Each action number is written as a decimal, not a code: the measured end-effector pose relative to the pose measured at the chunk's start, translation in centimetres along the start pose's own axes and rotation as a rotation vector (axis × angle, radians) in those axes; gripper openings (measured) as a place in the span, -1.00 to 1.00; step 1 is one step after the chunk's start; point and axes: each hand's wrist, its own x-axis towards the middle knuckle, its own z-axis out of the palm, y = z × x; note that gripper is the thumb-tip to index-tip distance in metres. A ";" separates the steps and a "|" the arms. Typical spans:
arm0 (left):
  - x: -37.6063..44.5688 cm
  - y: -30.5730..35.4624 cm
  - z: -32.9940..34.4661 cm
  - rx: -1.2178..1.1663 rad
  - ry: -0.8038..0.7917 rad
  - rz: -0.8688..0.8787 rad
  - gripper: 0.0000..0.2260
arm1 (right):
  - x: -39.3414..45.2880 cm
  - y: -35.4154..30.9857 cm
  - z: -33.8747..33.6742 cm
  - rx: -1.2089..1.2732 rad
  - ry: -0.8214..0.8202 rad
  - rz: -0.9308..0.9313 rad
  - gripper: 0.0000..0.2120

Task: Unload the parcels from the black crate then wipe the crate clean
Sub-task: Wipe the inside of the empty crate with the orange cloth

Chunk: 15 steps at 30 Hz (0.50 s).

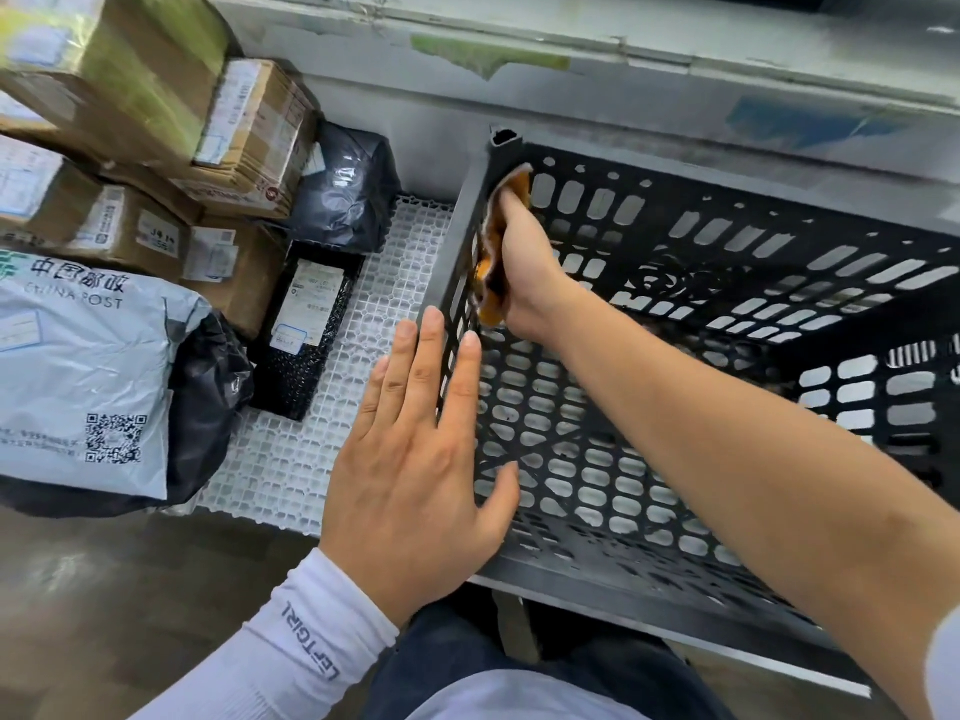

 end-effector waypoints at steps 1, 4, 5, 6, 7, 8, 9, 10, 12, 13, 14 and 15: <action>0.0 0.0 0.1 -0.002 0.001 0.002 -0.15 | 0.0 0.5 0.0 0.005 0.010 -0.006 -0.34; -0.1 -0.1 0.2 -0.013 0.000 0.005 -0.15 | 0.7 2.3 0.2 0.022 0.047 0.053 -0.10; -0.1 -0.1 0.2 -0.020 0.000 0.005 -0.15 | 1.6 3.5 0.1 0.022 0.057 0.081 0.01; -0.1 -0.1 0.2 -0.025 -0.002 0.006 -0.15 | 2.8 4.7 -0.3 0.022 0.071 0.101 0.09; -0.1 -0.1 0.2 -0.027 -0.004 0.007 -0.15 | 3.4 5.5 -0.5 0.016 0.091 0.103 0.07; -0.1 -0.1 0.2 -0.030 -0.006 0.007 -0.15 | 3.9 6.1 -0.5 0.002 0.125 0.091 -0.08; 0.0 -0.1 0.2 -0.034 -0.006 0.007 -0.15 | 3.4 5.9 -0.1 -0.006 0.148 0.068 -0.31; 0.0 -0.1 0.2 -0.040 -0.005 0.005 -0.15 | 2.9 5.6 0.2 -0.015 0.144 0.050 -0.49; 0.0 -0.1 0.2 -0.042 -0.005 0.006 -0.15 | 2.3 5.0 0.5 -0.038 0.143 0.031 -0.60; -0.1 0.0 0.2 -0.040 -0.005 0.007 -0.15 | 2.1 4.9 0.3 -0.040 0.148 0.037 -0.60; -0.1 0.0 0.2 -0.039 -0.004 0.007 -0.14 | 1.9 4.7 0.2 -0.030 0.150 0.052 -0.61; -0.2 0.0 0.2 -0.040 -0.001 0.007 -0.14 | 1.5 4.4 0.1 -0.036 0.154 0.070 -0.62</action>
